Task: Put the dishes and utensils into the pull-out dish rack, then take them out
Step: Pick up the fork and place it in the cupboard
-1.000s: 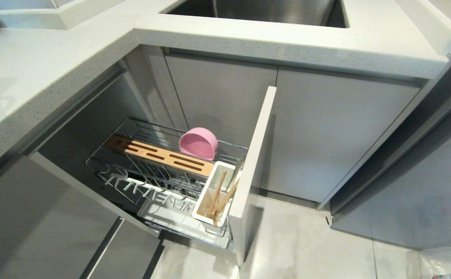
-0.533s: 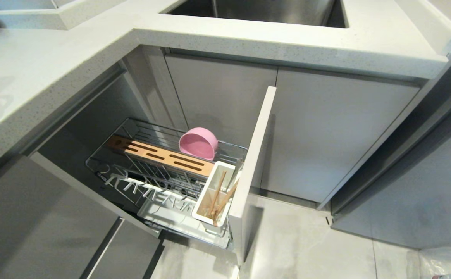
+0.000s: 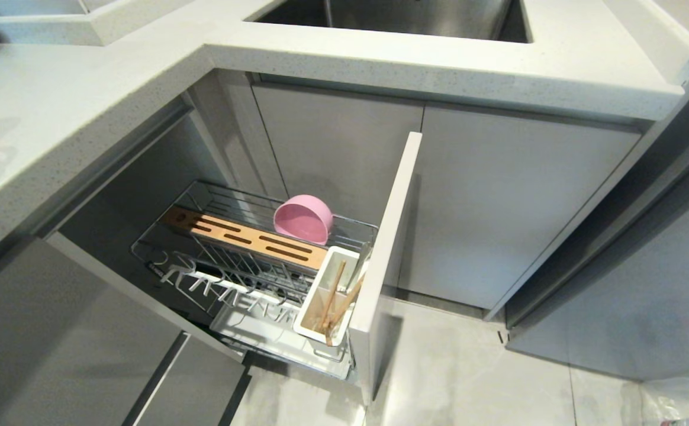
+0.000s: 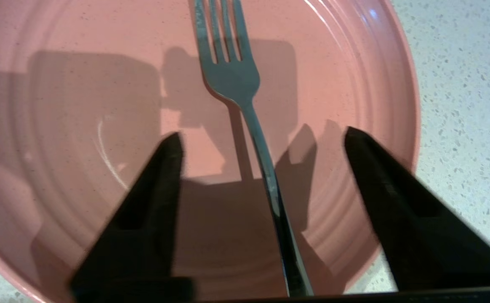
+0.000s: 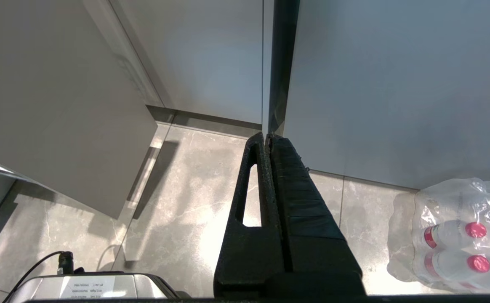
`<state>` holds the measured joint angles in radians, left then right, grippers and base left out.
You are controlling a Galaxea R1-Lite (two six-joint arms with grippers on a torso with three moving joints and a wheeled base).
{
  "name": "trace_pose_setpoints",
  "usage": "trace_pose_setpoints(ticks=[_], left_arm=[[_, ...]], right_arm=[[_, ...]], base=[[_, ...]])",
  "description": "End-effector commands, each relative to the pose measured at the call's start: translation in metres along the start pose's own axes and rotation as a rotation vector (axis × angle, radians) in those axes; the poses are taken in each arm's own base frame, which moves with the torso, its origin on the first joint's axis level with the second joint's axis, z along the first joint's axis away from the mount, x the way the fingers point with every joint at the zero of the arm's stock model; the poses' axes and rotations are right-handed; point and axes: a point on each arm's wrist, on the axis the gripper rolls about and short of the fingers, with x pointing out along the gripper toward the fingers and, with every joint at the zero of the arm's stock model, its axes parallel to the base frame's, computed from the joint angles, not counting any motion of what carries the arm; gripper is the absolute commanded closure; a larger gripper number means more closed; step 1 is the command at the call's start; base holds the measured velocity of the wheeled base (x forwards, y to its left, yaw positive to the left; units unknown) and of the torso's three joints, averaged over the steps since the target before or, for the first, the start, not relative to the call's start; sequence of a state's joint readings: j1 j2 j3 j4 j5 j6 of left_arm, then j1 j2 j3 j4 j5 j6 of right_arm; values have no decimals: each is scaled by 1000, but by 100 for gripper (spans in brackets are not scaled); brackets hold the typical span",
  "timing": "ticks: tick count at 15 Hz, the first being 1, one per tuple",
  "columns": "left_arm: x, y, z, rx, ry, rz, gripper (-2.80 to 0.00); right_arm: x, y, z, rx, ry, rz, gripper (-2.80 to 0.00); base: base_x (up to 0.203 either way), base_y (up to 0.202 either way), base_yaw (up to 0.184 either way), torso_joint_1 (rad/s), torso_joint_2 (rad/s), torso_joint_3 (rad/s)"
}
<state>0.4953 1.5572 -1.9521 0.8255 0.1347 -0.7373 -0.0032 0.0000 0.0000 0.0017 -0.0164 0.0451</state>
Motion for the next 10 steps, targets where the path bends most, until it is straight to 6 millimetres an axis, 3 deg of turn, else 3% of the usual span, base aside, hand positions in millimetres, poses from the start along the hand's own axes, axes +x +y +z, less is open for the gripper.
trace_pose_setpoints(ticks=[1, 10], left_arm=[[1, 0, 0, -4, 4, 5, 0], [-10, 2, 3, -9, -22, -8, 0]], right_arm=[[0, 0, 0, -1, 1, 0, 0], [0, 0, 0, 1, 1, 0, 0]], base=[[0, 0, 0, 0, 0, 0], [0, 0, 0, 0, 0, 0]])
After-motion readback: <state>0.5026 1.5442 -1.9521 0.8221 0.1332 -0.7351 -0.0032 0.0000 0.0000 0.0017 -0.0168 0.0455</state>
